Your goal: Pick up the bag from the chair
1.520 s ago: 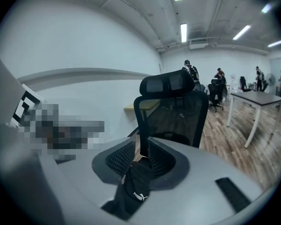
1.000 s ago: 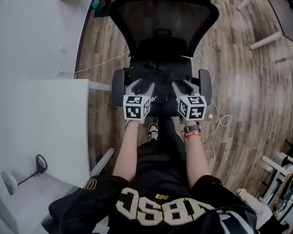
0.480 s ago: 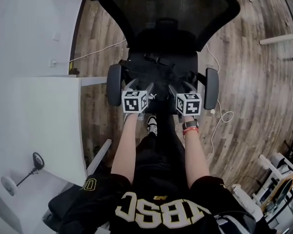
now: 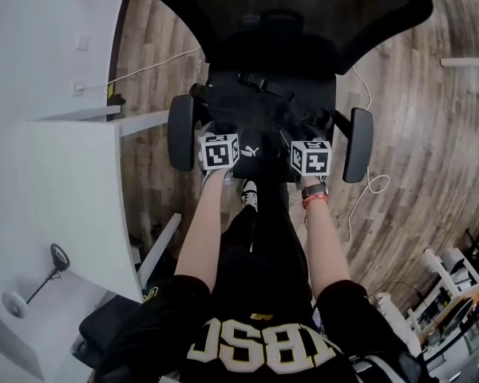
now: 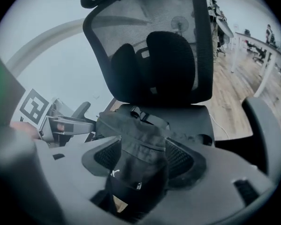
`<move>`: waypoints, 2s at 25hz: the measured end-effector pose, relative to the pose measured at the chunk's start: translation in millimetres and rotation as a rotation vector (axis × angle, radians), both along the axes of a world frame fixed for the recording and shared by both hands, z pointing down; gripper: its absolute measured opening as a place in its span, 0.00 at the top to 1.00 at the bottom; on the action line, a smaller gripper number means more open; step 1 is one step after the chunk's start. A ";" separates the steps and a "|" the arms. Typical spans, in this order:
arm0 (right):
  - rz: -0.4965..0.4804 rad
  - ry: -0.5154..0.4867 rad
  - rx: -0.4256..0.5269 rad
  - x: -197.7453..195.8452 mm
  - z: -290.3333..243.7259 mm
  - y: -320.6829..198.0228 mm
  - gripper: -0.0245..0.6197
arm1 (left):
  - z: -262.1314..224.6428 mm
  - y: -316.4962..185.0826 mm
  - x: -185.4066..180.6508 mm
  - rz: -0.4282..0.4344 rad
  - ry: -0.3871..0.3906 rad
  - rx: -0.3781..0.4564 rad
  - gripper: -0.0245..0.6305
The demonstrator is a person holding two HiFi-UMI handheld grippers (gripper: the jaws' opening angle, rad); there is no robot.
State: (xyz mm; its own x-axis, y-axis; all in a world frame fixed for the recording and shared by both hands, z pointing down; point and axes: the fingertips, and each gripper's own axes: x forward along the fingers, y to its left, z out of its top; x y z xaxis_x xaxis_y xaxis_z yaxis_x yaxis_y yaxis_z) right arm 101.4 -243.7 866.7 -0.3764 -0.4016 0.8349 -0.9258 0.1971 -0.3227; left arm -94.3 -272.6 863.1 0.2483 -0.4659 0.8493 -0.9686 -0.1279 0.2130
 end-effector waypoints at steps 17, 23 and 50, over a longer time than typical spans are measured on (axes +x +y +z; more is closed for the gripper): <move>0.012 0.084 -0.124 26.0 116.5 -2.4 0.53 | 99.2 -15.1 -49.1 -0.199 -0.030 -0.091 0.39; 0.002 0.071 -0.149 20.0 136.4 3.0 0.62 | 109.3 -8.3 -46.2 -0.183 -0.038 -0.110 0.60; 0.145 0.012 -0.263 28.4 52.8 29.2 0.84 | 34.2 2.9 -10.0 -0.106 0.098 -0.143 0.84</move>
